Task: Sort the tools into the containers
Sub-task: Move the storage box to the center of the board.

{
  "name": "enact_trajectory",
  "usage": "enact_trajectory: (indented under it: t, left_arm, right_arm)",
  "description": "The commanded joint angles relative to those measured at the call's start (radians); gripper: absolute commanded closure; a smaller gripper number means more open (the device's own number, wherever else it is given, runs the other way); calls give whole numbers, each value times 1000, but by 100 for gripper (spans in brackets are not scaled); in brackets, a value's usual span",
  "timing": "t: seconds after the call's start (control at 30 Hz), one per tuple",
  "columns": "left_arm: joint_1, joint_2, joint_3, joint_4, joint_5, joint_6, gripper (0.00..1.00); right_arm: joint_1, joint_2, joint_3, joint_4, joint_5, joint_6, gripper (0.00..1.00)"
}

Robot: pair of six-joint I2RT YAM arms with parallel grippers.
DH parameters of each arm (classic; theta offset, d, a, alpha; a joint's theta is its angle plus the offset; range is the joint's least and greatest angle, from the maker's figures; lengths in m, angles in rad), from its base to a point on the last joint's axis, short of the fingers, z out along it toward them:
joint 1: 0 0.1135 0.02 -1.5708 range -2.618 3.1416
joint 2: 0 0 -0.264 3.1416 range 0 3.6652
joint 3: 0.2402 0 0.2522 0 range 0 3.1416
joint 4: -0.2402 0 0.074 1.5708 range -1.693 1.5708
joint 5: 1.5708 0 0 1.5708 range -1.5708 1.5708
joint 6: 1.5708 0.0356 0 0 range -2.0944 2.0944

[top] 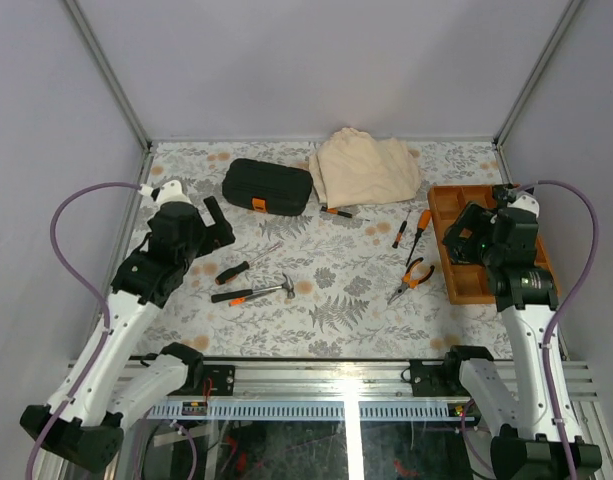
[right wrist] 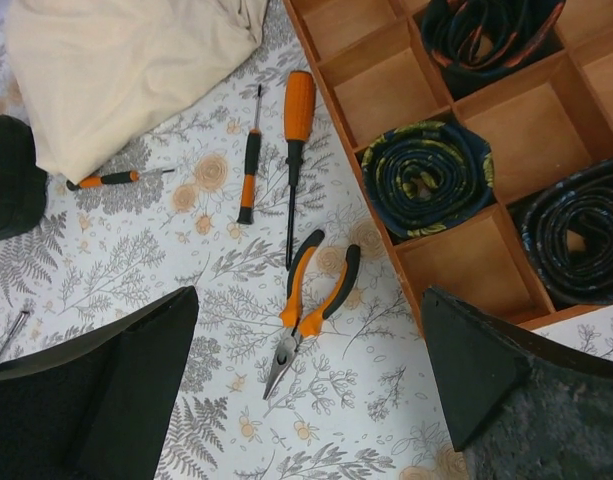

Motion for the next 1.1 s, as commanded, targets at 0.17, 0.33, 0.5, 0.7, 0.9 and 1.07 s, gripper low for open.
enact_trajectory:
  t: [0.17,0.33,0.5,0.7,0.9,1.07]
  left_arm:
    - [55,255,123,85,37,-28,0]
    - [95,411,170,168,48,-86,0]
    - [111,509,196,206,49,-106,0]
    - [123,477,170,213,85,-65,0]
    - [150,507,116,221,185,-21,0]
    - [190,561,106,210,281,-14,1]
  right_arm:
    - [-11,97,-25,108,-261,17,1]
    - [-12,152,-63,163,-337,14,1]
    - [-9,236,-82,194,-344,-4,1]
    - [91,399,-5,206,-256,-37,1]
    - [275,619,164,260,-141,-28,1]
    - [361,829,327,323,-124,-53,1]
